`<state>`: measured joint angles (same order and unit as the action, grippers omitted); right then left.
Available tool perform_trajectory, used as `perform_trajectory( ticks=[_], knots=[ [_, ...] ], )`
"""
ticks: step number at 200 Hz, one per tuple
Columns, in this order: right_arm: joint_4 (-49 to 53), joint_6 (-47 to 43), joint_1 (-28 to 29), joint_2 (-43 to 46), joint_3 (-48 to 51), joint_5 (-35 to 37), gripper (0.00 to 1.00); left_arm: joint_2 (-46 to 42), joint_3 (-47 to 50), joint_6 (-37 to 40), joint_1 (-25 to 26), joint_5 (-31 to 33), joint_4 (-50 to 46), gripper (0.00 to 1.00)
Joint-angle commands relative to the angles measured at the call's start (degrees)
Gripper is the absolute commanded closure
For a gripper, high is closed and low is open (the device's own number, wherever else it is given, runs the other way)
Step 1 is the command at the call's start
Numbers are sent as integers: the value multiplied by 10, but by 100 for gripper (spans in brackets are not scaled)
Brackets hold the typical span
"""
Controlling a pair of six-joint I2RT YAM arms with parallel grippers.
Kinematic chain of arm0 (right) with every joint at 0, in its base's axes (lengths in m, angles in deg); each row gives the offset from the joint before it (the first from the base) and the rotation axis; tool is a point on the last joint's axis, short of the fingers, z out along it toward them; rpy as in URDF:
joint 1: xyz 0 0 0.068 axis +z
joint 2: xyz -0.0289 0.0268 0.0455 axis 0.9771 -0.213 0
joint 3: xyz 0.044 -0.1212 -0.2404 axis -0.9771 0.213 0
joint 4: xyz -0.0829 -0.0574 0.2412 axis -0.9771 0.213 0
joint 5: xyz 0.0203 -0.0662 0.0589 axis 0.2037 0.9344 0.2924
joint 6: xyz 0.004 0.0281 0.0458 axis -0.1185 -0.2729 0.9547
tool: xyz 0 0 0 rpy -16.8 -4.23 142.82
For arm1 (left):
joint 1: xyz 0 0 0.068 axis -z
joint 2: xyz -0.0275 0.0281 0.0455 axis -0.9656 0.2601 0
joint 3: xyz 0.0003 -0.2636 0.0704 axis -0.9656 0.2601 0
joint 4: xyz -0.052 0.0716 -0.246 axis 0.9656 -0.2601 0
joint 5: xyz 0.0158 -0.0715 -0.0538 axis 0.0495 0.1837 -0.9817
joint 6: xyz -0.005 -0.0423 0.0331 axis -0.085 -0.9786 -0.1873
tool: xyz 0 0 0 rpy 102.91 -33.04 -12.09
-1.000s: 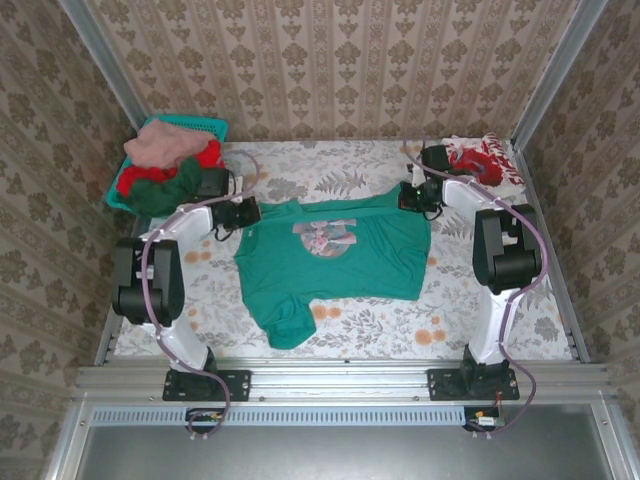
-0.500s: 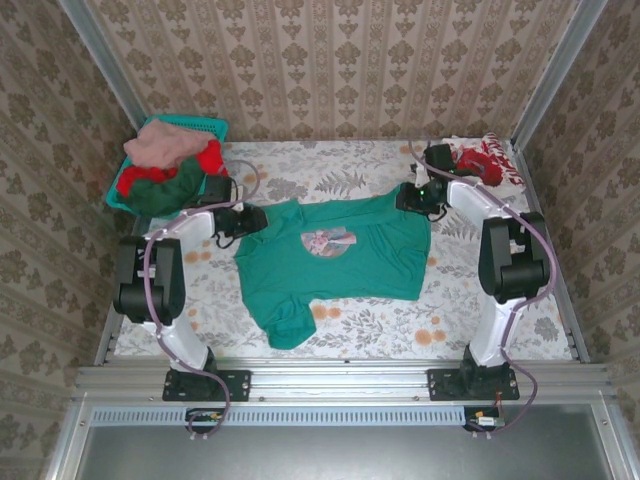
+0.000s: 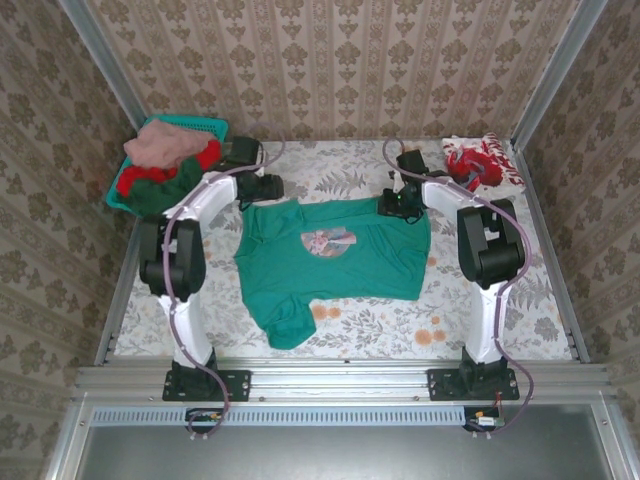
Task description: Fold and stack the t-shirts
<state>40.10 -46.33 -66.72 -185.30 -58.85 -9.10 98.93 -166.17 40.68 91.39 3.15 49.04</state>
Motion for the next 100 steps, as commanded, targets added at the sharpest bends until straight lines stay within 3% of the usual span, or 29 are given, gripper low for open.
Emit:
perform_trajectory(
  ticks=[1, 70, 100],
  knots=[
    [10, 16, -2, 9, 21, 20, 70, 33, -12, 29, 3, -6, -42, 42],
    [8, 15, -31, 33, 86, 54, 69, -21, 186, 22, -47, -32, 75, 44],
    [3, 21, -33, 43, 87, 18, 68, -34, 184, 35, -46, -44, 73, 48]
  ],
)
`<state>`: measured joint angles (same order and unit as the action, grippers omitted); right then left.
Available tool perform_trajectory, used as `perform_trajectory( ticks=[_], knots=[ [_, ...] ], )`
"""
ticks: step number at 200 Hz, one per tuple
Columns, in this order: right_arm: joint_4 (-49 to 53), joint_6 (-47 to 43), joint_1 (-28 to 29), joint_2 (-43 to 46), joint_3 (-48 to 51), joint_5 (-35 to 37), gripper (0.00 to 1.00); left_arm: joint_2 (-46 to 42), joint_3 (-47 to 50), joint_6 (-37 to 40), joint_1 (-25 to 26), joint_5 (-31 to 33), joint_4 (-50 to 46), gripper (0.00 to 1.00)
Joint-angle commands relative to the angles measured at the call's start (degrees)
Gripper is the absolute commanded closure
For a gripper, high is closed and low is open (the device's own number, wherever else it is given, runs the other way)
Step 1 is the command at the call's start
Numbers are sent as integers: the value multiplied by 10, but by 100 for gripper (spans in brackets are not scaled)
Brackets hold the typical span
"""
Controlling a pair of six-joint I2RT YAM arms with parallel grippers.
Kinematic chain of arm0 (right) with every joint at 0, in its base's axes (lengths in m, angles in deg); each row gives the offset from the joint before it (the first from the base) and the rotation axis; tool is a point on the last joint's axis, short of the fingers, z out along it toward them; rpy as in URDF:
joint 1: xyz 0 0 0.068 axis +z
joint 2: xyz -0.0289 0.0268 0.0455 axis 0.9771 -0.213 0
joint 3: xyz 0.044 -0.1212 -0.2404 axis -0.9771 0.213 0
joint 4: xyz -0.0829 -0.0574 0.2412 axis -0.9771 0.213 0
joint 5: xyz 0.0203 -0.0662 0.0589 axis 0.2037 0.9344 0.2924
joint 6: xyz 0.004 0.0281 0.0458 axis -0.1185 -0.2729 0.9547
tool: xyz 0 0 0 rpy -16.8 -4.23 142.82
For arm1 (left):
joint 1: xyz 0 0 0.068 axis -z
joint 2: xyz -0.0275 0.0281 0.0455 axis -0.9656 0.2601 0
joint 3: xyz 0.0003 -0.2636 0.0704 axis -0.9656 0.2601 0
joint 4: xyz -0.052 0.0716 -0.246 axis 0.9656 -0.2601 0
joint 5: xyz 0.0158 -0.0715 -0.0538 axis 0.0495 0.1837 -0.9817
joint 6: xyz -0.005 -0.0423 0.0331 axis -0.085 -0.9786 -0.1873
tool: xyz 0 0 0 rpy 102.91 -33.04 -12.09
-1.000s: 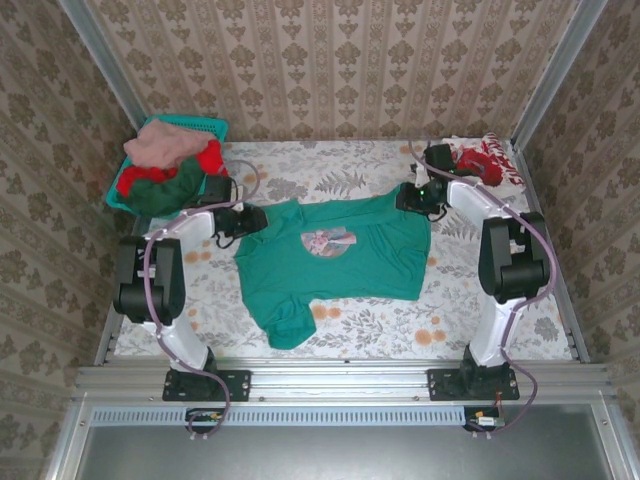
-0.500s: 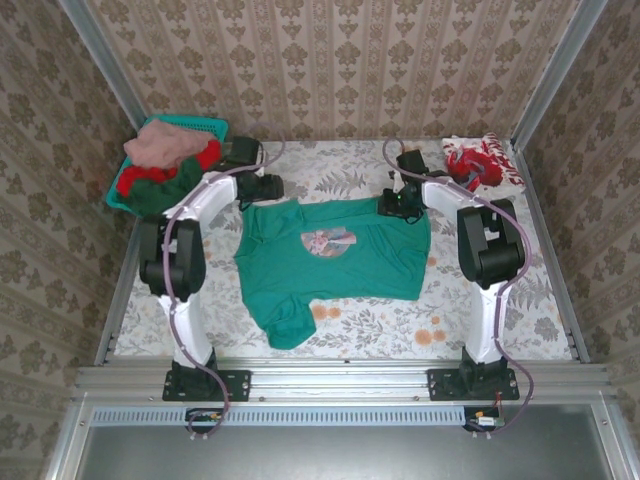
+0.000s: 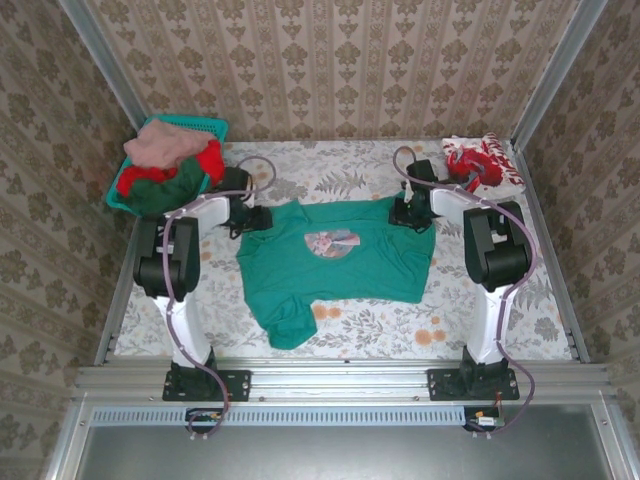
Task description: Fold and stack the t-shirts
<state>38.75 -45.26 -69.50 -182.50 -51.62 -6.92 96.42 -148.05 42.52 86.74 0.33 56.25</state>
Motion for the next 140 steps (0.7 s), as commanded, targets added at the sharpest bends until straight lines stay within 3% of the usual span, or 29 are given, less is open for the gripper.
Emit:
perform_trajectory(
  ticks=[1, 25, 76, 95, 140],
  knots=[
    [15, 11, -5, 17, 15, -5, 68, -9, 2, 16, 1, -16, 0, 48],
    [5, 15, -1, 38, 18, -20, 67, -27, -29, 28, 23, 4, -12, 46],
    [-3, 12, 4, 63, 27, -29, 66, 18, -173, 45, 96, 154, -118, 37],
    [-7, 10, 3, 64, 34, -25, 66, 47, -204, 42, 106, 139, -115, 30],
    [-19, 8, 2, 68, 43, -30, 66, 139, -287, 33, 120, 97, -123, 32]
  ],
)
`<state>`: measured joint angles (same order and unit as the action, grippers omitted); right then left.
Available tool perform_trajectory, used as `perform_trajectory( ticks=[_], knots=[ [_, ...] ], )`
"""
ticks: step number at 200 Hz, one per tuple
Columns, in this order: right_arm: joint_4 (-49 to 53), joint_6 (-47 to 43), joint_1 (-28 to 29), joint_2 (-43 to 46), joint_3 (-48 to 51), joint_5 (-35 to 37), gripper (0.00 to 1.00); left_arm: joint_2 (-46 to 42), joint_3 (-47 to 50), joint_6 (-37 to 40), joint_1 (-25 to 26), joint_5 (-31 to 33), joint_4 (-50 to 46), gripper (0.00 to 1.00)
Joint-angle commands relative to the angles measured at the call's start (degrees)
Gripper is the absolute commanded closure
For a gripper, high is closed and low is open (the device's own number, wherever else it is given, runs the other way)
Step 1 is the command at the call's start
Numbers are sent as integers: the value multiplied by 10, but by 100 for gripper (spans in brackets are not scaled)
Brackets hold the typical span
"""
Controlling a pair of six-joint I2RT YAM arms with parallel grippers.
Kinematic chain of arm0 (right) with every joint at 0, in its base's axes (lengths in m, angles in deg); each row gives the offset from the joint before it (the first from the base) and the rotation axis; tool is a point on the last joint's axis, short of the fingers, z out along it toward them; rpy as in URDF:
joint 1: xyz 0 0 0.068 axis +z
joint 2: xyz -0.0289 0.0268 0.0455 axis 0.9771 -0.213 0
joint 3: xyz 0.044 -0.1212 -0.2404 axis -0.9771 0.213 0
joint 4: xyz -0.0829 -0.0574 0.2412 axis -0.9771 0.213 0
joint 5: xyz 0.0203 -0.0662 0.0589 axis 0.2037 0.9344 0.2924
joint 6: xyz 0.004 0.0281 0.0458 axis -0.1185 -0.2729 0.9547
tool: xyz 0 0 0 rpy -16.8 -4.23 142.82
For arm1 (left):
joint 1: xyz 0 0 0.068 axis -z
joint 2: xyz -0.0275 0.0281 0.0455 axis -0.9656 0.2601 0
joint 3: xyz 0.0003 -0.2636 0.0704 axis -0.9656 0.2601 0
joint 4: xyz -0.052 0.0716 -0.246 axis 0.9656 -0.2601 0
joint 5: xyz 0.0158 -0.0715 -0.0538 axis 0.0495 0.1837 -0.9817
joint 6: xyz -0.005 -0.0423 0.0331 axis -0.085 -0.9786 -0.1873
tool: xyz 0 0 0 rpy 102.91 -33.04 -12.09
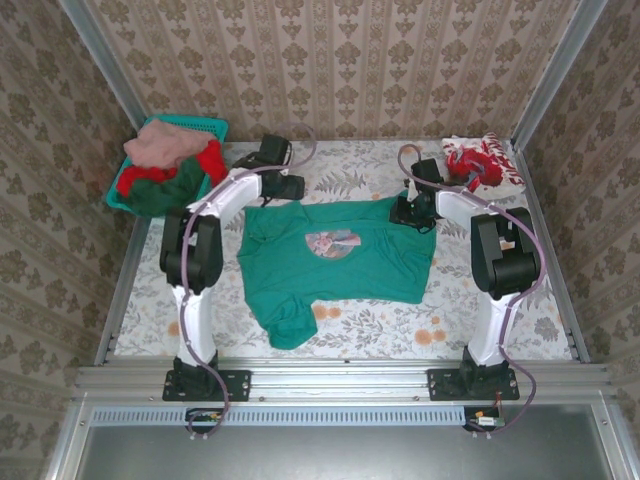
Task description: Fold and stack the t-shirts
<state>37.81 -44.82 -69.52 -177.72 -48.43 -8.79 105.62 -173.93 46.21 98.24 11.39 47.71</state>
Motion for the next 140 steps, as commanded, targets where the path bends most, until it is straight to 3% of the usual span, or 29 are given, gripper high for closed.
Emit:
perform_trajectory(
  ticks=[1, 29, 87, 140],
  knots=[
    [-9, 4, 1, 20, 12, -11, 66, 48, -30, -4, 5, -15, -37, 33],
    [-7, 0, 0, 25, 14, -10, 65, 82, -47, -17, 3, -20, -33, 40],
    [-13, 0, -2, 33, 22, -9, 65, 45, -21, -19, 11, -14, -18, 83],
    [-15, 2, -2, 31, 22, -14, 65, -20, 15, -17, 24, 36, -30, 83]
  ],
)
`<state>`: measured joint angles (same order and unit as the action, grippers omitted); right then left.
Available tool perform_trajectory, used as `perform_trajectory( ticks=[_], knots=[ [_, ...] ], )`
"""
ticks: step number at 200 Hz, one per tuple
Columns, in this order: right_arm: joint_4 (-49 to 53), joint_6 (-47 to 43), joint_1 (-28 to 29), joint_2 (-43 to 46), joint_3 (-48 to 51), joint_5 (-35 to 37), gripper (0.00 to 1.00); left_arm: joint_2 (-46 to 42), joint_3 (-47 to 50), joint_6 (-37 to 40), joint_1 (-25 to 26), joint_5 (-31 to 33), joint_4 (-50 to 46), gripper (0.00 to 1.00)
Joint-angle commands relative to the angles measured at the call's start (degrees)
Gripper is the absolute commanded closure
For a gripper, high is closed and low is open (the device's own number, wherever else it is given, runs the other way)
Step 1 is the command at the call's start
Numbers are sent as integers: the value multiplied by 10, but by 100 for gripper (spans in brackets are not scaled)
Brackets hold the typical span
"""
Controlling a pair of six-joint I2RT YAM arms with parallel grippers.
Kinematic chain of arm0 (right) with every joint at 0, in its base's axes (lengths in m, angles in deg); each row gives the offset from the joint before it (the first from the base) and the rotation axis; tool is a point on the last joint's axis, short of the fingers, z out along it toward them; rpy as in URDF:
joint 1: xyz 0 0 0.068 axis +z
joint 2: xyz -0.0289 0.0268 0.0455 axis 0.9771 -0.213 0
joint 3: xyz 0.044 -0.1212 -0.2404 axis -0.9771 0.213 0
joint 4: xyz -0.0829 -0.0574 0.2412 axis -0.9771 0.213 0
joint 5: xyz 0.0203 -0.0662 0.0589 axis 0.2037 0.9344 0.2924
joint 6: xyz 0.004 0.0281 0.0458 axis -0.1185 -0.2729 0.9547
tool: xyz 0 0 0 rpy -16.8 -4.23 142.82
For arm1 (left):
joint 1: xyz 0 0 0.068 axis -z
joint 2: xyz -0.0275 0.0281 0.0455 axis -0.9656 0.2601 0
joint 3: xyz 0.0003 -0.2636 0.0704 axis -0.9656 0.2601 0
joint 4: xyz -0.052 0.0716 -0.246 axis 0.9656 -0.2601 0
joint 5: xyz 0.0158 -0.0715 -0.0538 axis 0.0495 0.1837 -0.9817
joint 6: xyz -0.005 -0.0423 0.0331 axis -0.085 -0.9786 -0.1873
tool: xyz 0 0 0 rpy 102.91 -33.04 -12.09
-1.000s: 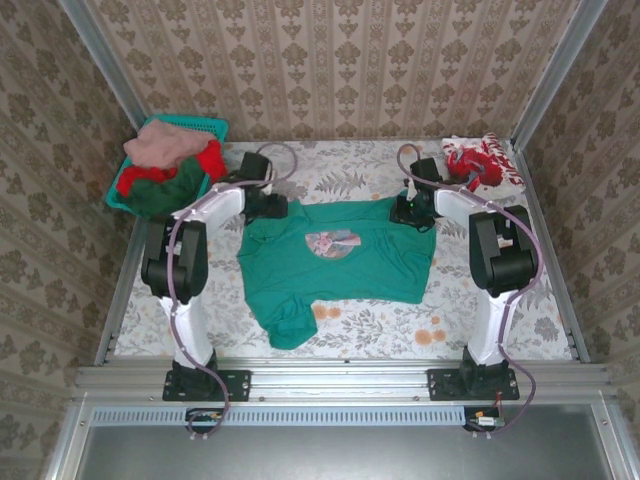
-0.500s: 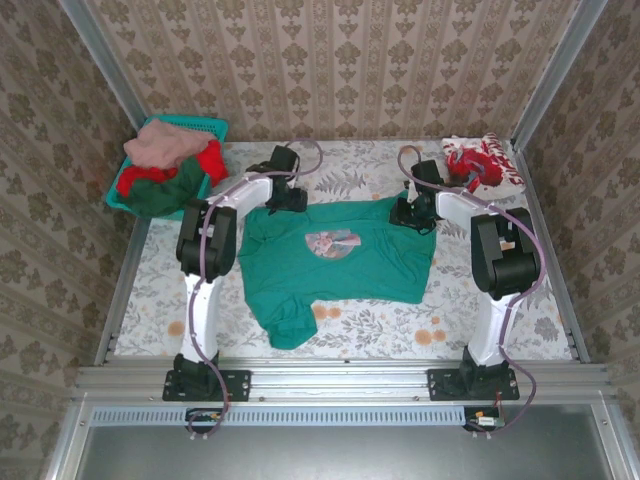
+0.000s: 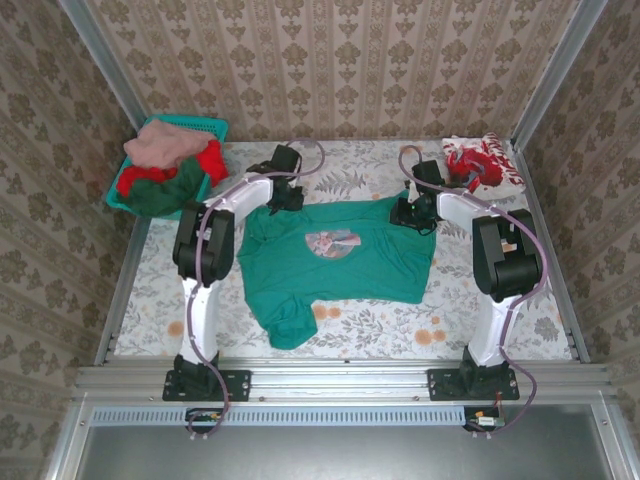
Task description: Fold and stack the t-shirts
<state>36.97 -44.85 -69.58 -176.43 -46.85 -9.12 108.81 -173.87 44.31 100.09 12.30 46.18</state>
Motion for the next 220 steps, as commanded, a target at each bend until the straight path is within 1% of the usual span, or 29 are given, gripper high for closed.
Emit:
perform_trajectory(
  ticks=[1, 15, 25, 32, 44, 52, 61, 74, 117, 123, 138, 156, 165, 185, 196, 220],
  knots=[
    [-6, 2, -1, 18, 6, -11, 65, -53, 14, 2, 6, 27, -15, 83],
    [-6, 2, -1, 18, 6, -12, 65, -62, 16, 1, 6, 29, -21, 89],
    [-6, 1, -1, 18, 8, -12, 65, -67, 19, 2, 6, 24, -20, 90],
    [-5, 2, -2, 19, 8, -11, 65, -67, 21, 3, 5, 23, -17, 84],
    [-7, 2, -1, 21, 10, -13, 65, -57, 18, 3, 6, 21, -12, 69],
    [-6, 2, -1, 22, 11, -14, 65, -42, 7, 1, 0, 7, -18, 66],
    [-6, 2, -1, 23, 12, -15, 65, -25, -6, -2, -9, -11, -24, 59],
    [-8, 2, -1, 27, 15, -15, 65, -8, -13, -4, -17, -25, -21, 58],
    [-7, 0, -3, 29, 17, -14, 65, 20, -9, -2, -22, -46, -10, 62],
    [-7, 1, -3, 29, 17, -14, 65, 20, -5, -2, -22, -47, -8, 65],
    [-7, 1, -4, 29, 15, -14, 65, 19, -1, -2, -22, -47, -5, 76],
    [-8, 2, -4, 29, 14, -14, 65, 18, 0, -1, -22, -47, -7, 83],
    [-8, 2, -4, 28, 14, -14, 65, 17, -1, 2, -22, -46, -8, 90],
    [-8, 2, -4, 29, 15, -14, 65, 14, -5, 4, -23, -40, -17, 97],
    [-7, 1, -4, 29, 14, -14, 65, 9, -4, 6, -23, -38, -19, 100],
    [-6, 1, -5, 31, 15, -13, 65, -16, 0, 5, -19, -29, -35, 100]
  ],
)
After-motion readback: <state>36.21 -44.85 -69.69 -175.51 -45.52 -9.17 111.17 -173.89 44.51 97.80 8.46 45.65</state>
